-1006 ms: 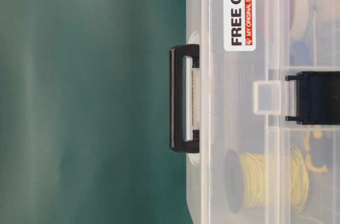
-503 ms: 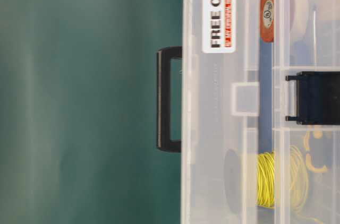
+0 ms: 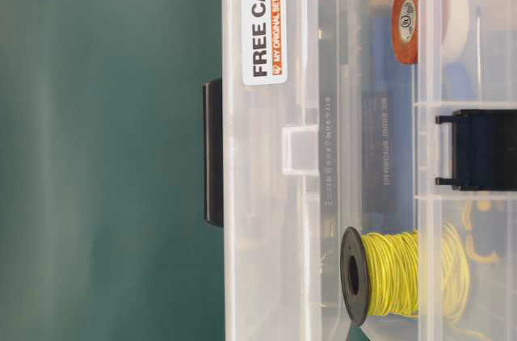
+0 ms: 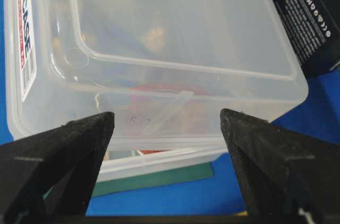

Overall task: Open the tool box with both arms.
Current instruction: 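Lift and swing the lid back away from the box front with both grippers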

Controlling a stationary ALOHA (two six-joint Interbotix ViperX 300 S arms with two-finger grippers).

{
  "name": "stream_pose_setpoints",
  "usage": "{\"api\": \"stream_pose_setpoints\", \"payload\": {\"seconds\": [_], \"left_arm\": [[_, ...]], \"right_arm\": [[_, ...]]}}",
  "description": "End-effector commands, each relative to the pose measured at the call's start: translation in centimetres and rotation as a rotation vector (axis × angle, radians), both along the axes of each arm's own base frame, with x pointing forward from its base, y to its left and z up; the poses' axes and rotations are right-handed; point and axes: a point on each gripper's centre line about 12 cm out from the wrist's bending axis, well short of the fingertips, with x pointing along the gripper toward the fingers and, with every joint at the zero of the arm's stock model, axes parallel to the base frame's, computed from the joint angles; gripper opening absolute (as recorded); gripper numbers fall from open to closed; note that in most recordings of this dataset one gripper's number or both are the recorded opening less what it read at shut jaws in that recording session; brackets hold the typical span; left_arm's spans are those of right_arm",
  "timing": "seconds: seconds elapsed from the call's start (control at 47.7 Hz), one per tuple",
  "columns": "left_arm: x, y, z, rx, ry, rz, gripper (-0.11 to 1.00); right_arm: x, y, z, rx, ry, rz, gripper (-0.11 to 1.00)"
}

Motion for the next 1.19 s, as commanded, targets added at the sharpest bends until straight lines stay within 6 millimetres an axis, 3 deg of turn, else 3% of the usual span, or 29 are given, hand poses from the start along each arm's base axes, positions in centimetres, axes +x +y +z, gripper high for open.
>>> {"api": "stream_pose_setpoints", "payload": {"seconds": [0.0, 0.251, 1.173], "left_arm": [[0.8, 0.3, 2.4, 0.018, -0.076, 0.006, 0.90], [0.7, 1.2, 2.7, 0.024, -0.087, 0.040, 0.90], [-0.6, 5.0, 2.6, 0.030, -0.081, 0.202, 0.90]], "right_arm": [[1.0, -0.1, 3.1, -0.022, -0.091, 0.006, 0.82], [0.9, -0.4, 3.2, -0.026, -0.096, -0.008, 0.82], [-0.4, -5.3, 3.4, -0.049, -0.124, -0.208, 0.82]]}}
